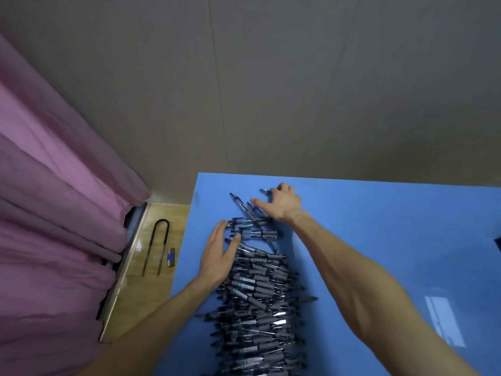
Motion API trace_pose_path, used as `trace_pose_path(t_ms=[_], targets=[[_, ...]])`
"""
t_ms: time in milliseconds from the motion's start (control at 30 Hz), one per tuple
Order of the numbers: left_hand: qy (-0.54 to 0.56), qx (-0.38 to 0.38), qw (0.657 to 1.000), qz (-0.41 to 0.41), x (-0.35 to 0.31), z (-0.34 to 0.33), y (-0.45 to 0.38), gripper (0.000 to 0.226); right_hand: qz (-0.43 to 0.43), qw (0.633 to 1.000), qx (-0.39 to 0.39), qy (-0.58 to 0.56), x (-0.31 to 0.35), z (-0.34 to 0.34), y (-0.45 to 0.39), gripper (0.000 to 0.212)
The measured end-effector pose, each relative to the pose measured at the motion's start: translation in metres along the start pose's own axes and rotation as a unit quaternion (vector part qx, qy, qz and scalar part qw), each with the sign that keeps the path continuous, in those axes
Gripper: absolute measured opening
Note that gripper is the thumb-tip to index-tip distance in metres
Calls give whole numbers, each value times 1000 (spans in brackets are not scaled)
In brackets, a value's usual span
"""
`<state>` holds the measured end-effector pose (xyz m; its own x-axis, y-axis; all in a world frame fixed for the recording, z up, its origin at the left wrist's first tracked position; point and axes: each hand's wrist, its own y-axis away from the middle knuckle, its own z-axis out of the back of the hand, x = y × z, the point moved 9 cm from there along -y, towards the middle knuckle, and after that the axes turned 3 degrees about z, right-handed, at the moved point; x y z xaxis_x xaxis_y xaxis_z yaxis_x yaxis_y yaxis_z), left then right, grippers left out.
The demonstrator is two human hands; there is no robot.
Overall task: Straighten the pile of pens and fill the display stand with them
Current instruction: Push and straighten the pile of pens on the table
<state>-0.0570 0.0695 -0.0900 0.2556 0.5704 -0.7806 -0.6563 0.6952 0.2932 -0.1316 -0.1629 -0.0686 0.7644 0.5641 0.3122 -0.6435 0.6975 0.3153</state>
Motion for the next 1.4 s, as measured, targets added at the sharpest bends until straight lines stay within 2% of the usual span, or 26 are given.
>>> trace_pose_path(t_ms=[100, 200, 367, 433, 567, 667, 767, 867, 1067, 1200, 1333, 1400], targets=[[42, -7, 999, 14, -5, 0, -8, 65, 60, 997, 7, 41, 24, -7, 0, 85], [84, -25, 996, 21, -4, 2, -11, 61, 127, 990, 21, 54, 39, -16, 6, 66], [77, -43, 996, 7, -4, 10, -19, 56, 192, 978, 83, -8, 53, -28, 24, 26], [43, -36, 998, 8, -7, 13, -27, 58, 211, 971, 102, -43, 57, -34, 35, 18], [-44, 33, 998, -30, -18, 7, -37, 63, 203, 970, 95, -91, 53, -34, 57, 48], [-89, 72, 992, -46, -11, -2, -38, 59, 177, 975, 77, -113, 36, -33, 67, 56], [-80, 72, 991, -75, -7, -5, -35, 50, 127, 992, 19, -21, 2, -27, 70, 50], [-67, 65, 991, -96, -15, -5, -30, 42, 98, 994, 24, 48, -14, -33, 82, 49], [21, 44, 995, -88, -23, -2, -21, 38, 146, 987, 71, 0, 10, -43, 96, 50], [40, 11, 995, -88, -16, 6, -13, 32, 159, 985, 62, -37, 17, -44, 105, 52], [-13, 48, 996, -73, -5, -4, -5, 44, 160, 984, 71, -23, 25, -46, 108, 56], [9, 53, 997, -58, -3, -7, 0, 45, 162, 984, 71, -15, 29, -46, 110, 56]])
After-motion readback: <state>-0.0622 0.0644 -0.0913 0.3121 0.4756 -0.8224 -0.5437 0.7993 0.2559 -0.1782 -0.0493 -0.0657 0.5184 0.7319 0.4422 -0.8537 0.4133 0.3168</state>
